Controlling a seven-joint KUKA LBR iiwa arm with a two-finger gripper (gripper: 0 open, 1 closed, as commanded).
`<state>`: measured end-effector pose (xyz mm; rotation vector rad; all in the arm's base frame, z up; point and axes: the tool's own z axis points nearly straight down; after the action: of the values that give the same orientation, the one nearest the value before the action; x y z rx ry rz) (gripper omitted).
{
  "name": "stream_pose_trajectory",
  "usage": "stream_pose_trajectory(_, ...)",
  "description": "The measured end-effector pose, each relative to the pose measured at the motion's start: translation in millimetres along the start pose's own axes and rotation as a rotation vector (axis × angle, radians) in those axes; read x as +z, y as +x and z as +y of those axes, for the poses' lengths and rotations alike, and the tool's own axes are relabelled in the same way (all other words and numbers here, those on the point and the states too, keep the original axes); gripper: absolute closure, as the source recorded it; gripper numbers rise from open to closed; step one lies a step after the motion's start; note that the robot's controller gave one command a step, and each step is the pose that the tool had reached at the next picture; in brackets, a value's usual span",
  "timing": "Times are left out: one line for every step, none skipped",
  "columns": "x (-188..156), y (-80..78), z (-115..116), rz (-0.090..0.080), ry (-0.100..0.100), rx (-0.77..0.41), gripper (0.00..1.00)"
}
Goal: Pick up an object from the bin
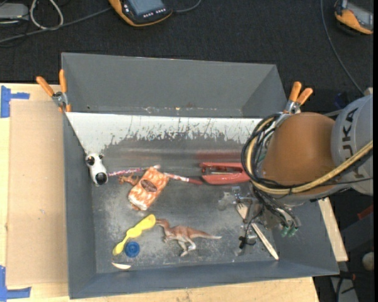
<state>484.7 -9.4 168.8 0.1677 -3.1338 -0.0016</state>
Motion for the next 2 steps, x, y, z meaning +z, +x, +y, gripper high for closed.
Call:
stream_pose_trajectory(55.0,-15.3,17.8,-0.005,0.000,-0.211,0.00)
stream_pose_trajectory(93.9,-45.4,49.4,-0.005,-0.001,-0.263,0.00)
